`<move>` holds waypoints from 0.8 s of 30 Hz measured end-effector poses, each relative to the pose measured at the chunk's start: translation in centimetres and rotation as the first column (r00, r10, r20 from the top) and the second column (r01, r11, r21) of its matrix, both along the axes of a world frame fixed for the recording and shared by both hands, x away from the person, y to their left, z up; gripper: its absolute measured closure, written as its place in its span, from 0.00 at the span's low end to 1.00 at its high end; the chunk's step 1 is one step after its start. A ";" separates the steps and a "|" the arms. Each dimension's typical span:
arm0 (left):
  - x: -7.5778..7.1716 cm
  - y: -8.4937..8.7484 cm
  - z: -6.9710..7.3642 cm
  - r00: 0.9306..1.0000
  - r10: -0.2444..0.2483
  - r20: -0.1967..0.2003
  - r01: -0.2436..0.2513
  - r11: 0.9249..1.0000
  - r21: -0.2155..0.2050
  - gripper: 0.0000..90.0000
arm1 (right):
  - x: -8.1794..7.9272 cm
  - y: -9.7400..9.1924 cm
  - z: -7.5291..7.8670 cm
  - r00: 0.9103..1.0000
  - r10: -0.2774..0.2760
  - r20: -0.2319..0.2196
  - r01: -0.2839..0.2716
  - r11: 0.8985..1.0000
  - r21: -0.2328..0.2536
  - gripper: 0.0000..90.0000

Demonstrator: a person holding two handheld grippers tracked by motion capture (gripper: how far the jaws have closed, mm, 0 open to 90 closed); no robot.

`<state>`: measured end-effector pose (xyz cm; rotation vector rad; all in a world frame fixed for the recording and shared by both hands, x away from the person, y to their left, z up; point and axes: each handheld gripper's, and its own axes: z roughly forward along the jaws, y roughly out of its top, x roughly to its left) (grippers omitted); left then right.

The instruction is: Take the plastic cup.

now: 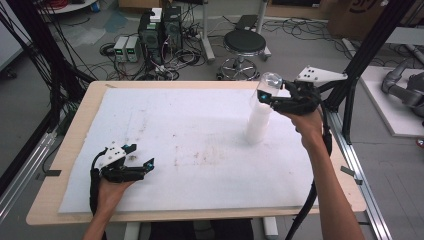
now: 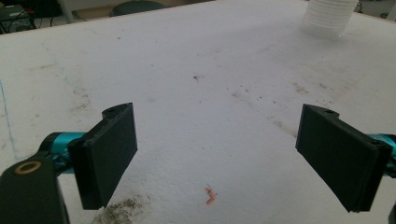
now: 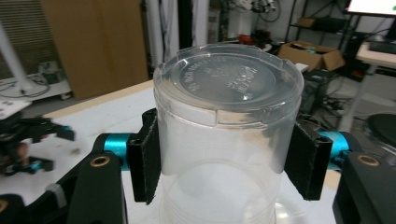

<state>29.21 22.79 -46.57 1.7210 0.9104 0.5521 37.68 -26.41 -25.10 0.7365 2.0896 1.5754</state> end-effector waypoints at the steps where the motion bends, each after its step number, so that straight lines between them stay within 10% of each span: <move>1: 0.0 0.0 0.0 1.000 -0.001 0.002 0.001 1.000 -0.001 0.14 | -0.4 0.3 -0.3 1.000 0.007 -0.001 -0.007 1.000 0.000 0.41; 24: -0.1 -0.1 0.0 1.000 0.001 0.005 -0.001 1.000 0.012 0.14 | -6.1 6.7 -6.3 0.972 0.233 -0.019 -0.231 0.971 0.069 0.41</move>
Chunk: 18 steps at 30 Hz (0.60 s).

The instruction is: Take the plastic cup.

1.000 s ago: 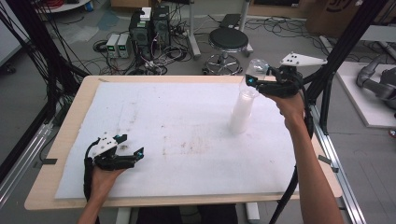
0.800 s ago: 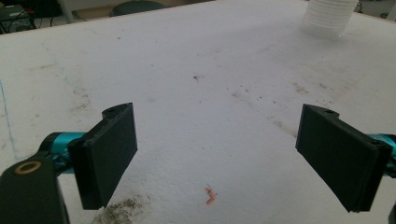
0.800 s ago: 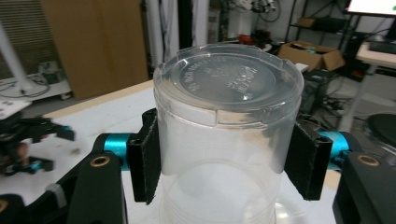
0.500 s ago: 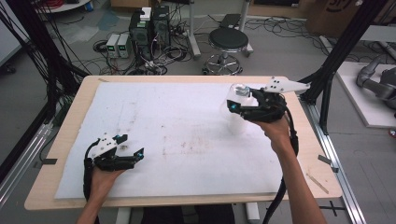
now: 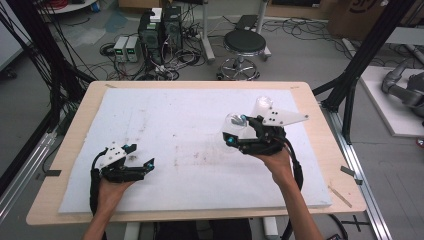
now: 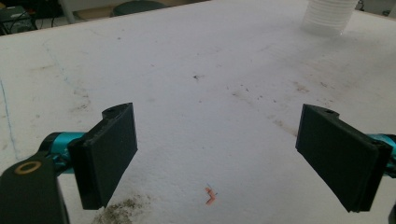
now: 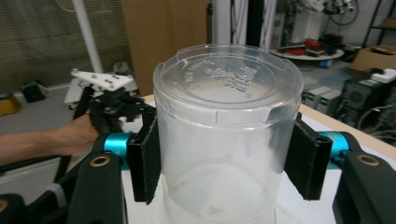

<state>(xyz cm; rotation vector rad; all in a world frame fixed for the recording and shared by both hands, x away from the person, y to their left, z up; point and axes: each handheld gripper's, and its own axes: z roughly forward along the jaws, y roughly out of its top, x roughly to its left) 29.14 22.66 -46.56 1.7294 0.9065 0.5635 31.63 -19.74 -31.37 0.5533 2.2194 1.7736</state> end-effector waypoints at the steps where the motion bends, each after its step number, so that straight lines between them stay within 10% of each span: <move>1: 0.0 0.0 0.0 1.000 -0.002 0.003 0.002 1.000 0.003 0.14 | -0.2 0.2 -0.2 1.000 0.002 -0.001 -0.002 1.000 -0.003 0.41; 18: 0.0 -0.2 0.0 1.000 -0.005 -0.001 0.005 1.000 0.020 0.14 | -0.4 1.5 -2.0 0.996 0.089 -0.031 -0.089 0.996 -0.023 0.42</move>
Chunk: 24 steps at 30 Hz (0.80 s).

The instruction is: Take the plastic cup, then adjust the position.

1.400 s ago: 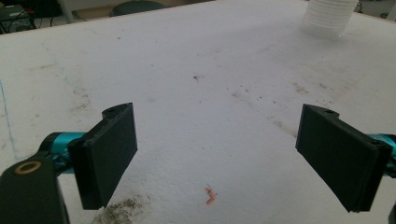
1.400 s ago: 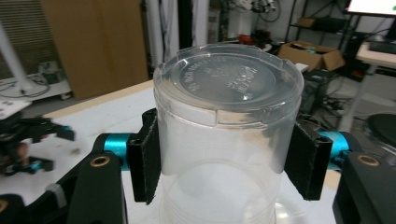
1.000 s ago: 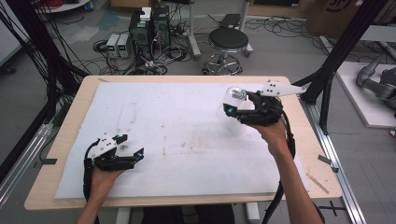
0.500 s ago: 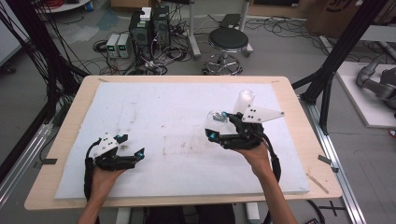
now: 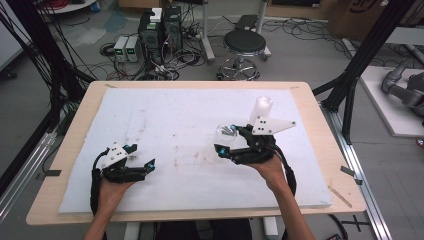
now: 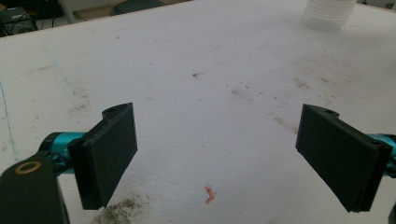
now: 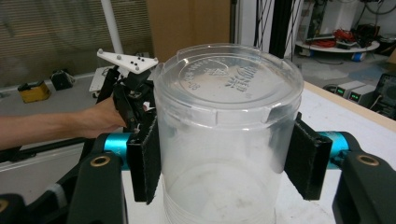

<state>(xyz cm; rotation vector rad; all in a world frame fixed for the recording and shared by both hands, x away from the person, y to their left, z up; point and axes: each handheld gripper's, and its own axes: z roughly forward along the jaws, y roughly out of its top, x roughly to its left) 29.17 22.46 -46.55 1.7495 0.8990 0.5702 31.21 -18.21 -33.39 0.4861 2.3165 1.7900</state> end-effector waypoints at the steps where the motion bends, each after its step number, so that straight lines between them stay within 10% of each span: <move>1: 0.0 0.0 0.0 1.000 0.000 -0.002 0.000 1.000 0.002 0.14 | 0.0 0.1 -0.1 1.000 0.002 0.000 -0.002 1.000 -0.002 0.42; 24: 0.2 0.4 0.6 1.000 -0.008 -0.014 0.007 0.999 -0.039 0.14 | 0.3 0.1 -0.3 1.000 0.027 -0.014 -0.027 1.000 -0.001 0.42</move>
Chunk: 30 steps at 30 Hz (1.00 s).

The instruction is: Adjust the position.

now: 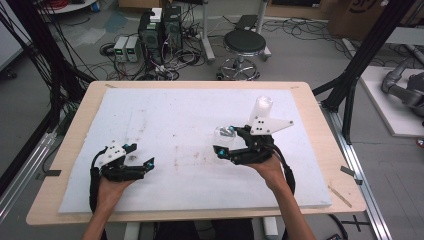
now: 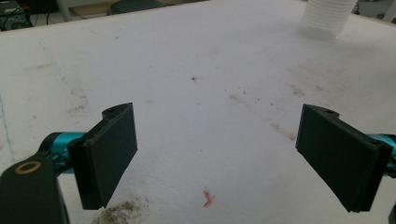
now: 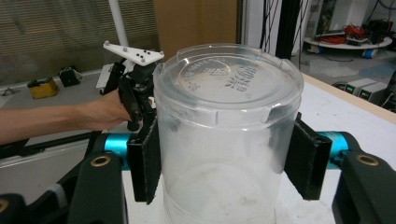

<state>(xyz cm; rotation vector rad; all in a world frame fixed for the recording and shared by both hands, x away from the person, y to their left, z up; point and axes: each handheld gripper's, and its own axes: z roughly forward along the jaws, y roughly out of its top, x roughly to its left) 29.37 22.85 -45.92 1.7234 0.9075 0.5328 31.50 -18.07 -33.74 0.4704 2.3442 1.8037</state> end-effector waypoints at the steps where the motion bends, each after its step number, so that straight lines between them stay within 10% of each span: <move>1: 0.0 0.0 0.3 1.000 -0.012 0.004 0.012 1.000 0.002 0.14 | 0.0 0.0 0.0 1.000 0.000 0.000 0.000 1.000 0.000 0.42; 8: 0.2 0.3 2.8 0.990 -0.131 0.045 0.133 0.990 -0.039 0.14 | -0.3 -0.1 0.2 1.000 0.019 0.002 -0.019 1.000 0.002 0.42; 14: 0.6 -0.1 4.9 0.966 -0.252 0.064 0.255 0.965 -0.055 0.14 | -0.3 -0.1 0.4 1.000 0.030 0.005 -0.030 1.000 0.007 0.42; 24: 1.5 -5.7 7.7 0.883 -0.454 0.117 0.464 0.882 -0.081 0.14 | -0.1 0.4 0.8 0.998 0.062 0.005 -0.062 0.998 0.008 0.42; 30: 1.9 -10.0 8.6 0.802 -0.582 0.134 0.595 0.799 -0.084 0.14 | 0.1 0.5 1.1 0.994 0.107 0.000 -0.107 0.994 0.020 0.42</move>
